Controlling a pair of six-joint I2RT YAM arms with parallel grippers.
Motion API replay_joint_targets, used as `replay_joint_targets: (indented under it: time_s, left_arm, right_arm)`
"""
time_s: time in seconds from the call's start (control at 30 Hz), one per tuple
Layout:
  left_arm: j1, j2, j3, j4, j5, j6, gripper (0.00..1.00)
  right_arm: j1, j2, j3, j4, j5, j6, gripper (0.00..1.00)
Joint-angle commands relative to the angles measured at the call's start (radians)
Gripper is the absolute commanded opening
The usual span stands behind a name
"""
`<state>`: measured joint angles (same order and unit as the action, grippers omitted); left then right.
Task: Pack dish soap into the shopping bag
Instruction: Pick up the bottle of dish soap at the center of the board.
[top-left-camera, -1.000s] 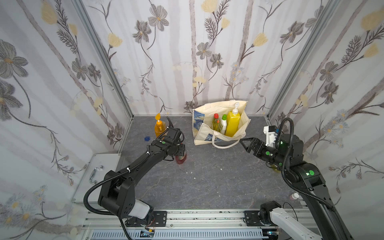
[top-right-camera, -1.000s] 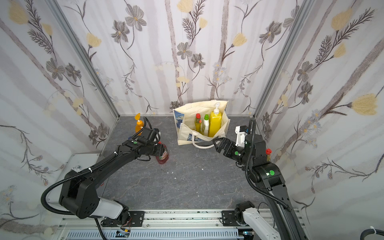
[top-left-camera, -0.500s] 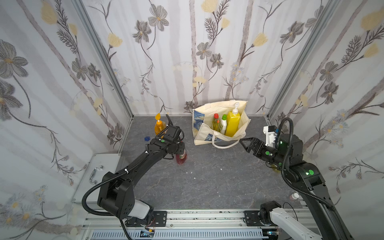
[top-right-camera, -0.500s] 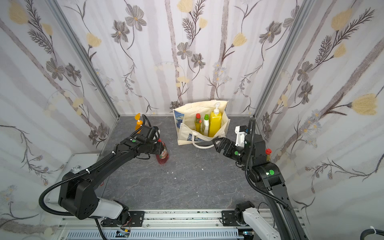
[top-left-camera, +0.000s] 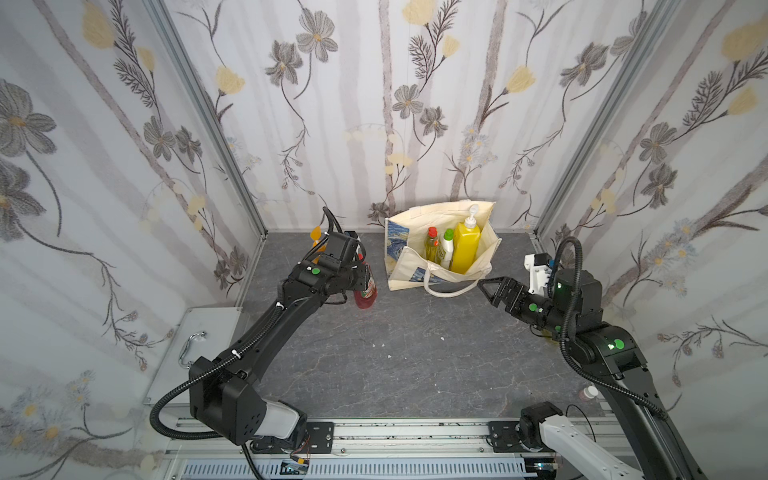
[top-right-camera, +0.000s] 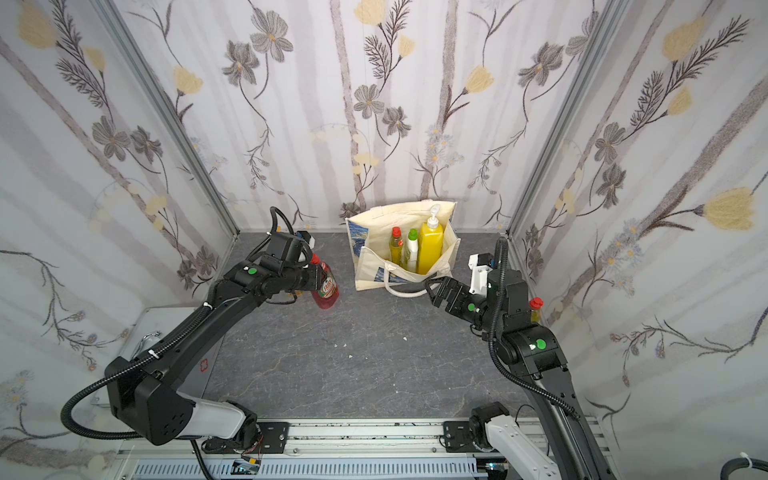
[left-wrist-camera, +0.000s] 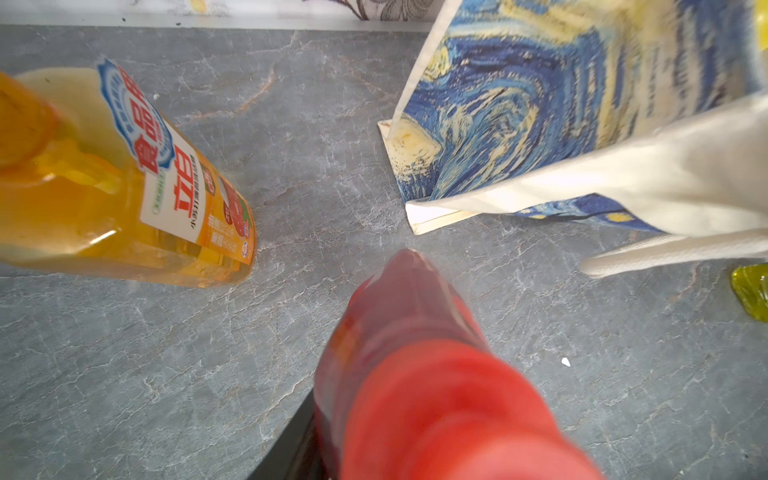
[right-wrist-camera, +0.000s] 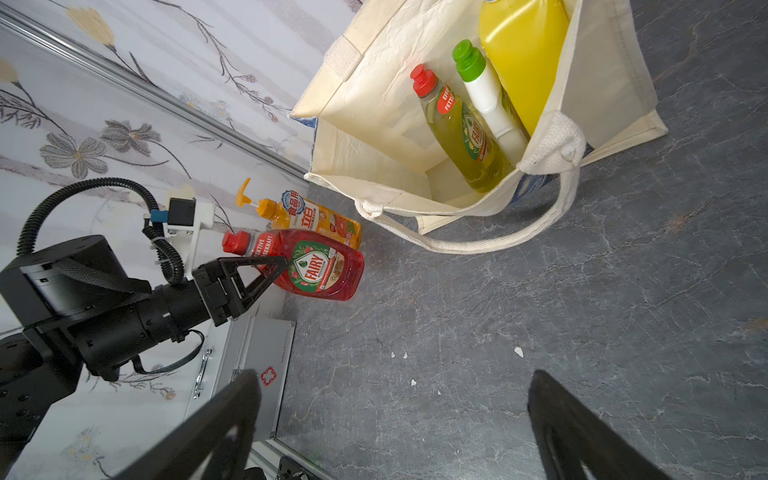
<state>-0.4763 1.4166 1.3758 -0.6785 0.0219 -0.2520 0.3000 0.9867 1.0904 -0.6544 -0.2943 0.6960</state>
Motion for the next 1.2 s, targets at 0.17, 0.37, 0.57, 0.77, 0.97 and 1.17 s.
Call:
replay_joint_targets:
  time_s: [0.17,0.37,0.57,0.77,0.97,1.17]
  left_arm:
    - [-0.046,0.005,0.2,-0.044,-0.045,0.016,0.46]
    - [-0.115,0.061,0.389,-0.129,-0.082,0.053,0.46]
    - [-0.16,0.118,0.572,-0.183,-0.104,0.043,0.46]
    - [-0.193,0.181,0.743,-0.217,-0.093,0.015,0.46]
    - [-0.243,0.273,0.914,-0.211,-0.097,-0.023,0.46]
    - [-0.296,0.406,1.075,-0.211,-0.13,-0.027,0.46]
  right_arm:
    - [0.0,0.003,-0.016,0.044,-0.021,0.007,1.0]
    - [0.0,0.006,-0.023,0.05,-0.027,0.006,1.0]
    - [0.001,-0.009,-0.043,0.053,-0.024,0.007,1.0]
    - [0.0,-0.029,-0.069,0.058,-0.026,0.009,1.0]
    - [-0.002,-0.049,-0.09,0.058,-0.026,0.008,1.0]
    - [-0.004,-0.079,-0.102,0.037,-0.022,-0.002,1.0]
